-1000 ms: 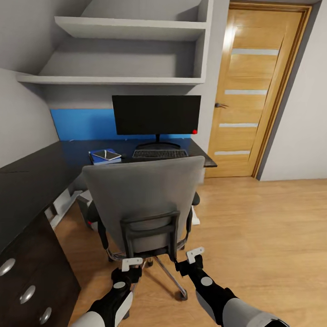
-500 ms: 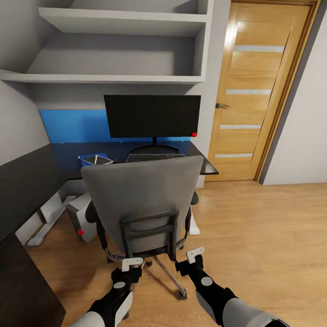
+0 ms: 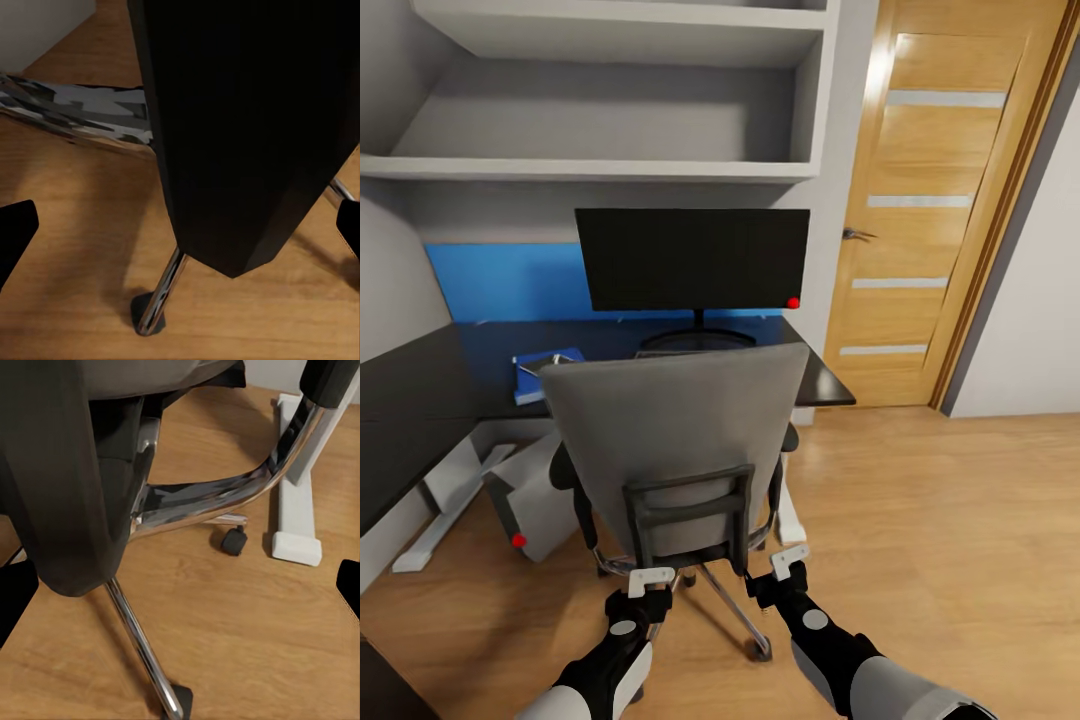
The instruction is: In the bedroom, organize the workspace by keeping the computer under the desk, ensuring the monitor is on the desk, placing the keyboard on the desk next to the monitor, placing the mouse on the desk next to the keyboard, moving the folder from the swivel chair onto the desk next to the mouse, stacking the notebook on top of the folder with the pen on top of the notebook, and positioning the swivel chair next to the desk.
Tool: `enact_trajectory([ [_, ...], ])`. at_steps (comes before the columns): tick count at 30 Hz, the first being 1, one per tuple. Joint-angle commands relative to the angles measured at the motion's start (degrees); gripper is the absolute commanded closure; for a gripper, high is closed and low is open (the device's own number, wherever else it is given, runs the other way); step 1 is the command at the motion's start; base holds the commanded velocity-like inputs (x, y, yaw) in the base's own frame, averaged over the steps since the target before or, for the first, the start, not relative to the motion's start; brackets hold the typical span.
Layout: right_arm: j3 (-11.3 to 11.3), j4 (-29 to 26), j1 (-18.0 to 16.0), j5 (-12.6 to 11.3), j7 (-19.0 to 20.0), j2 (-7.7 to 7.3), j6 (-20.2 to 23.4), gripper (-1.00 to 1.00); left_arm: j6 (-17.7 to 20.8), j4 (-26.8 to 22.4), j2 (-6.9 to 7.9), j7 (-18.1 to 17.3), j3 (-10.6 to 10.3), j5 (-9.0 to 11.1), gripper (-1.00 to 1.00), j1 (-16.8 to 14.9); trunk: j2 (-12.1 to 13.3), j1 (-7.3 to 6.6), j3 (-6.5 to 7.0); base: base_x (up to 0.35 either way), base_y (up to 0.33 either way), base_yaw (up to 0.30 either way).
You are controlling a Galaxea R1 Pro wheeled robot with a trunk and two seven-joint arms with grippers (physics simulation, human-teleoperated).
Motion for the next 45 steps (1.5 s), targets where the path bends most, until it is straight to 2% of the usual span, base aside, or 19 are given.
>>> enact_trajectory([
  [1,0.5,0.1,-0.1,-0.6,-0.2,0.0,-0.2,-1.0,-0.2,0.1,0.0,0.4,-0.5,0.3,-1.0,-0.1,0.0,0.03,-0.05,0.318,0.0,0.0],
  [7,0.5,0.1,-0.1,-0.6,-0.2,0.0,-0.3,-1.0,-0.2,0.1,0.0,0.4,-0.5,0.3,-1.0,-0.1,0.0,0.03,-0.05,0.295,0.0,0.0],
  [12,0.5,0.1,-0.1,-0.5,-0.2,0.01,-0.3,-1.0,-0.2,0.1,0.0,0.2,-0.5,0.3,-1.0,-0.1,0.0,0.03,-0.05,0.044,0.0,0.0],
  [31,0.4,0.1,-0.1,-0.6,-0.3,-0.01,-0.2,-1.0,0.0,0.6,0.0,0.6,-0.5,0.3,-1.0,-0.1,0.0,0.03,-0.05,-0.318,0.0,0.0],
  [38,0.0,0.4,-0.1,-0.9,-1.0,-0.37,0.1,-1.0,-0.3,5.7,0.0,0.7,-0.4,0.5,-1.0,-0.1,2.8,-1.51,1.21,-0.277,0.0,0.0],
  [41,-0.3,6.0,-0.1,-2.2,-2.3,-1.33,-3.1,-1.0,-0.5,12.2,1.04,0.7,-0.3,0.7,-1.0,-0.1,4.0,-2.17,1.75,-0.042,0.0,0.0],
  [43,-0.4,8.4,0.0,-4.7,-3.0,-2.37,-6.9,-1.0,-0.6,14.1,1.58,0.8,-0.3,1.1,-1.0,-0.1,4.8,-2.61,2.11,-0.012,0.0,0.0],
  [45,-0.4,9.6,0.3,-7.2,-3.4,-3.09,-8.8,-1.0,-1.0,15.3,2.04,0.9,-0.3,1.9,-1.0,-0.1,5.6,-3.05,2.47,-0.006,0.0,0.0],
])
